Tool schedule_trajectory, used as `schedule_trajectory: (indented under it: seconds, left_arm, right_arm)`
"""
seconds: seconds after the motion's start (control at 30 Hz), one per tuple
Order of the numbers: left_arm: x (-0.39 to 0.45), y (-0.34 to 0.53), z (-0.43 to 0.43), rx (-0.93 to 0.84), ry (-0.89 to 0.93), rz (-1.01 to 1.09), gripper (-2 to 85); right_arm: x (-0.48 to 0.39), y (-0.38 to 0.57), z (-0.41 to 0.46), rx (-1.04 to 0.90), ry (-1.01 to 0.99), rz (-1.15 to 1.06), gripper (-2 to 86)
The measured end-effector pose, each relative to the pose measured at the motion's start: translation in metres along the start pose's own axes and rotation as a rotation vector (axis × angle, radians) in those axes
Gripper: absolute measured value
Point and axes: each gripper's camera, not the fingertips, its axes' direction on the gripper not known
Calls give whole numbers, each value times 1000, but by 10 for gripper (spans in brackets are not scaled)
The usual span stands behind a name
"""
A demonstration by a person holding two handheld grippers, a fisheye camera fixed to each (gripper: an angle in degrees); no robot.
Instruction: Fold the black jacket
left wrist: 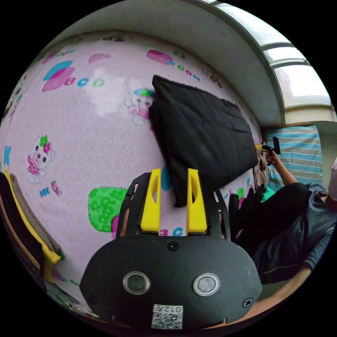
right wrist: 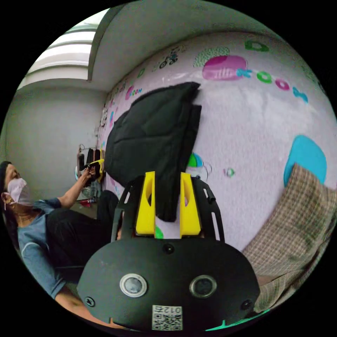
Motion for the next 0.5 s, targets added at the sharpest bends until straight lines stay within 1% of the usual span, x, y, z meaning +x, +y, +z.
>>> schedule_trajectory:
  seconds: [0.07,0.17,0.27,0.3,0.4,0.5]
  left_arm:
    - [0,9,13,-19,16,4,100]
    - [-1,12,25,-2,31,9,89]
    - [0,8,34,-13,43,13,64]
    - [4,6,36,-21,31,24,52]
    - [12,0,38,-29,-9,63,24]
    - [17,-5,43,-46,-48,72,9]
  right_arm:
    - [12,24,10,-31,-39,16,122]
    - [23,42,21,-29,-83,27,123]
    - [25,49,38,-69,-118,0,114]
    - [24,50,41,-74,-124,-10,104]
    - [20,53,49,-67,-105,-50,38]
    - [17,55,60,-102,-27,-57,5]
